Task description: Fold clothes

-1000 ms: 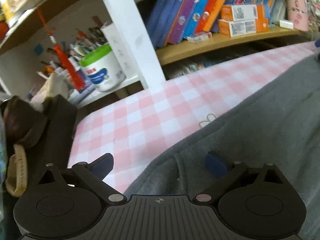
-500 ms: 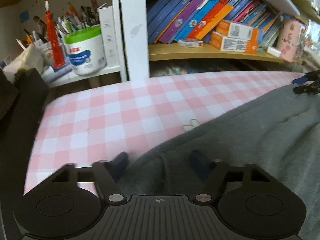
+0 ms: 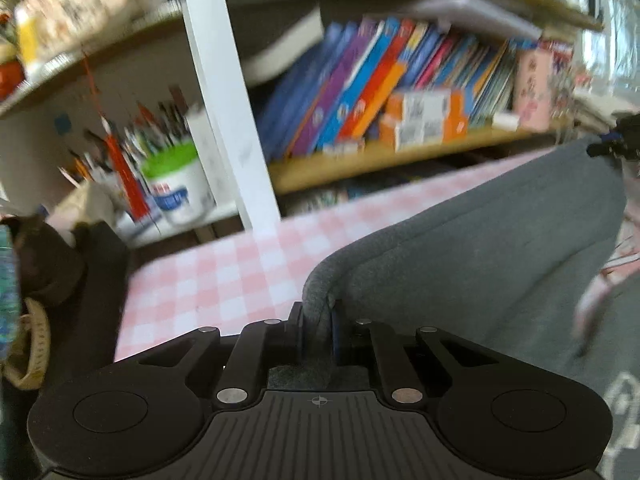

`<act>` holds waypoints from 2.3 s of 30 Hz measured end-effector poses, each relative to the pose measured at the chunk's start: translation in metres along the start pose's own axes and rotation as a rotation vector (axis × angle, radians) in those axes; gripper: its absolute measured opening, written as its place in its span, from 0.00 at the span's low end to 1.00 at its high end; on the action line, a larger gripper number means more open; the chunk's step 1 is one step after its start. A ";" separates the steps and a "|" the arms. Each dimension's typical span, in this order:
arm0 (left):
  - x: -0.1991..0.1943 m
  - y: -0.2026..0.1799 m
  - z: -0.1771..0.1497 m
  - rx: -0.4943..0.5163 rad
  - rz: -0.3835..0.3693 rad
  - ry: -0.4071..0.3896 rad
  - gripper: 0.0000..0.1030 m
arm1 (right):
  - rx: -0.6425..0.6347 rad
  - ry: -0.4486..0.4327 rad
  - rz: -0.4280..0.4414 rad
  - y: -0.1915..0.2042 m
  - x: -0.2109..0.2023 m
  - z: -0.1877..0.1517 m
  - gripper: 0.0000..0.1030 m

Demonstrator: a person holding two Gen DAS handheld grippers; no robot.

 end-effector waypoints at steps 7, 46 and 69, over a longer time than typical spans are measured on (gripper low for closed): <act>-0.086 -0.026 -0.039 -0.032 -0.040 -0.115 0.11 | -0.002 -0.082 -0.040 0.032 -0.109 -0.033 0.16; -0.205 -0.064 -0.181 -0.509 -0.134 -0.326 0.80 | 0.950 -0.111 0.172 0.086 -0.175 -0.147 0.10; -0.192 -0.024 -0.193 -0.738 -0.037 -0.316 0.80 | 0.386 -0.165 -0.279 0.088 -0.206 -0.141 0.57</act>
Point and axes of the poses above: each gripper's, at about its wrist camera, not at the fingertips, and x roughly the way its jaws point, y to its left, z to its top, the point moved 8 cm from there along x, roughly the way its jaws point, and after that the axes turned 13 degrees about -x, right-handed, at the moved point
